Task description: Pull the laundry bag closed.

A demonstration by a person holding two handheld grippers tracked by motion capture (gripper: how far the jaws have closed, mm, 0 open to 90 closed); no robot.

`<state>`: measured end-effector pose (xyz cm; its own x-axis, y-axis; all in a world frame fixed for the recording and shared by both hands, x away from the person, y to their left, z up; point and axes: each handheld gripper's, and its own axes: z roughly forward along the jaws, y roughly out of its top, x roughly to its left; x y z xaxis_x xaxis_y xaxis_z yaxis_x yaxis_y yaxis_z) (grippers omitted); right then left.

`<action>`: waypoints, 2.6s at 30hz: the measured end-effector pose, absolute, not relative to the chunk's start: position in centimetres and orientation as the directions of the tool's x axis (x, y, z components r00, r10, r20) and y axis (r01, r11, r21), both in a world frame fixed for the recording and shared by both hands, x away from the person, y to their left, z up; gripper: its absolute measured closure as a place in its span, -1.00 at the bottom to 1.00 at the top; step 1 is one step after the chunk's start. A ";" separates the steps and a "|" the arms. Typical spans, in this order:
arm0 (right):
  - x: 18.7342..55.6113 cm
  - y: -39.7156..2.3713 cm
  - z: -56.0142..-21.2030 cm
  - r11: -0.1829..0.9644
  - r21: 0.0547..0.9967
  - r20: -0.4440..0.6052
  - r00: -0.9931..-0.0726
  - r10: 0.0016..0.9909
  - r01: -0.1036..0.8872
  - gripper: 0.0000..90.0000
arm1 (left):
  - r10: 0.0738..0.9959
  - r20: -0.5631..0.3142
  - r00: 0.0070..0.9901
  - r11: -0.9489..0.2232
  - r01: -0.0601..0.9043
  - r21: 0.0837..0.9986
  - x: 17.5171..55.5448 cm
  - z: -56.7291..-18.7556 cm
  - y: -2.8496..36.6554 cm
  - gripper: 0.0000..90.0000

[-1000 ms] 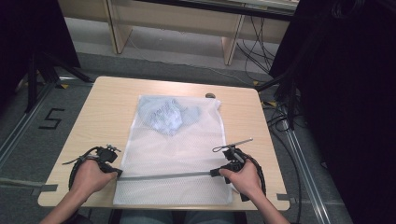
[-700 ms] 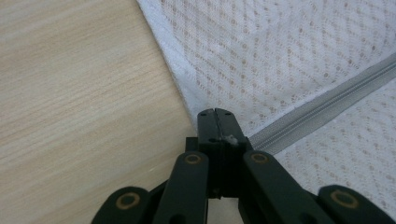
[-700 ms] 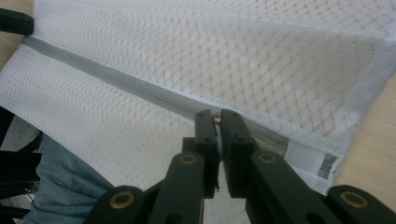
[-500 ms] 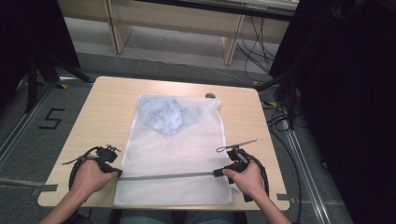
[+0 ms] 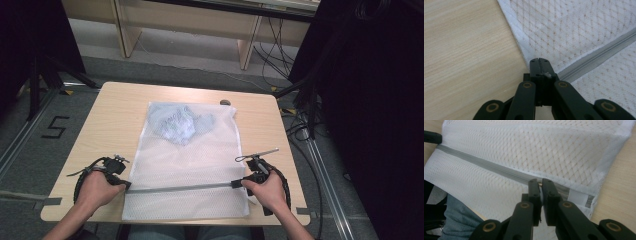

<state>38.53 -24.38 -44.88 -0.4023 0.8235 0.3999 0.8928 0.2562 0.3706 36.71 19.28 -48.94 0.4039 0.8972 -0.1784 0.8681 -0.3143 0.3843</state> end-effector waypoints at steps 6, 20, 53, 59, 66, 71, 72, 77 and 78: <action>38.4 -24.3 -44.8 0.223 0.353 0.419 -0.367 0.831 0.909 0.93 | 0.897 -0.177 0.404 -0.317 0.869 0.379 36.7 -48.9 19.3 1.00; 38.6 -25.0 -44.9 0.234 0.376 0.401 -0.385 0.831 0.897 0.93 | 0.896 -0.183 0.405 -0.315 0.869 0.381 36.7 -48.9 19.4 1.00; 38.8 -26.5 -44.5 0.167 0.311 0.442 -0.298 0.846 0.936 0.93 | 0.896 -0.185 0.404 -0.313 0.870 0.381 36.7 -48.9 19.4 1.00; 38.9 -26.7 -45.0 0.174 0.316 0.411 -0.300 0.861 0.933 0.93 | 0.896 -0.185 0.405 -0.315 0.869 0.381 36.7 -48.9 19.4 1.00; 39.0 -26.5 -45.5 0.177 0.284 0.409 -0.286 0.867 0.942 0.93 | 0.896 -0.185 0.404 -0.314 0.870 0.381 36.7 -48.9 19.4 1.00; 38.9 -26.4 -45.7 0.172 0.256 0.410 -0.268 0.872 0.951 0.93 | 0.894 -0.187 0.407 -0.315 0.869 0.381 36.8 -49.0 19.4 1.00; 38.9 -26.3 -45.7 0.173 0.258 0.408 -0.269 0.872 0.950 0.93 | 0.894 -0.187 0.406 -0.315 0.869 0.381 36.8 -49.0 19.4 1.00; 38.8 -26.7 -46.0 0.168 0.277 0.410 -0.275 0.870 0.946 0.74 | 0.893 -0.194 0.406 -0.312 0.869 0.383 36.8 -49.0 19.4 0.99; 38.9 -27.0 -46.1 0.170 0.306 0.400 -0.288 0.870 0.937 0.71 | 0.890 -0.192 0.414 -0.320 0.865 0.386 36.8 -49.0 19.5 0.99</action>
